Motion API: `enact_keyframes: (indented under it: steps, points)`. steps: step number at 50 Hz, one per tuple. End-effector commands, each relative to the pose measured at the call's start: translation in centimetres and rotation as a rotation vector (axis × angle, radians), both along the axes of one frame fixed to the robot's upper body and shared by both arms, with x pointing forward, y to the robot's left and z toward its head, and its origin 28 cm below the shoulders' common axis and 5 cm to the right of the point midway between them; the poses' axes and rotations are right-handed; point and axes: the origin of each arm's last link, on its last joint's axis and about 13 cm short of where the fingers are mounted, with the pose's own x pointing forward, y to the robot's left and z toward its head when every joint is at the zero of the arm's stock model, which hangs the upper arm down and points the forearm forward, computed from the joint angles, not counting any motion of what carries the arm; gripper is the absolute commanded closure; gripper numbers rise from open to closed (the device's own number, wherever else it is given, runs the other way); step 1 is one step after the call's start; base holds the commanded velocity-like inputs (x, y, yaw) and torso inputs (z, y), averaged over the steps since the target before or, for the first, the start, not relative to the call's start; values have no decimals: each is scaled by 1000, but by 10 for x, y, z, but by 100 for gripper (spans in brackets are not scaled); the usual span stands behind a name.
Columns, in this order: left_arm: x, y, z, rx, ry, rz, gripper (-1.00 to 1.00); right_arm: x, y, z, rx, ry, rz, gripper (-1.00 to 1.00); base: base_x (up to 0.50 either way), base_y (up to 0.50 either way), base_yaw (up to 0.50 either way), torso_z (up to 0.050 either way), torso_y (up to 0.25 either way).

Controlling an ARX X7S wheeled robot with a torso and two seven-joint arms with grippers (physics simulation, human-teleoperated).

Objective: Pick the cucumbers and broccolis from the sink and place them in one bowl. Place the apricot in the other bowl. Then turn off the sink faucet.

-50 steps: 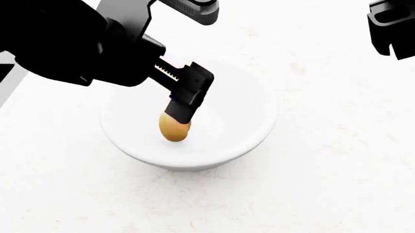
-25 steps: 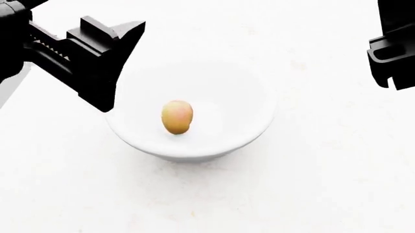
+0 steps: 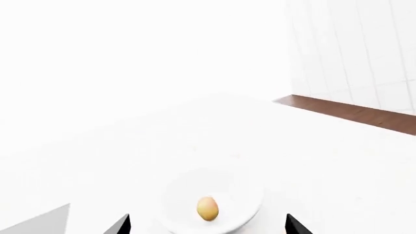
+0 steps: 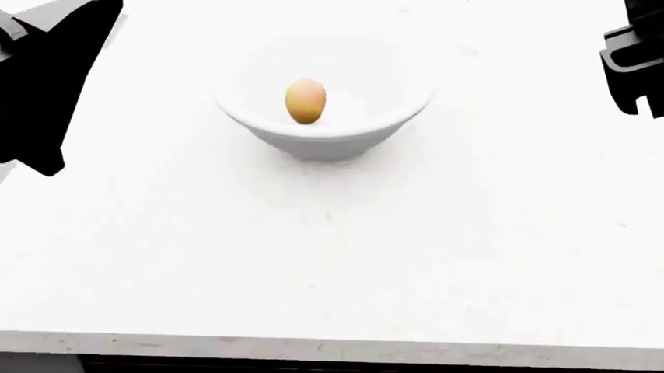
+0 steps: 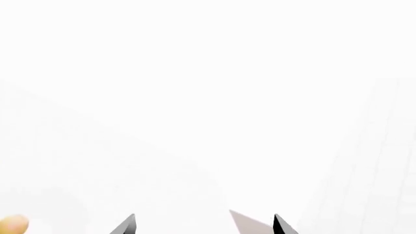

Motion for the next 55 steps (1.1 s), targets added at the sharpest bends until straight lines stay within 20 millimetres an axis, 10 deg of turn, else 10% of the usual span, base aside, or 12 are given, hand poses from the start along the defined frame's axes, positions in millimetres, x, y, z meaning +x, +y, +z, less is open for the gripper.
enact_keyframes:
  steps: [1, 55]
  points:
    - [-9, 4, 9, -48, -39, -36, -100, 0, 5, 9, -13, -32, 25, -100, 0, 500, 0, 0, 0]
    - [-8, 70, 24, -128, 24, 218, -100, -4, 17, 15, -44, -36, 56, -100, 0, 500, 0, 0, 0]
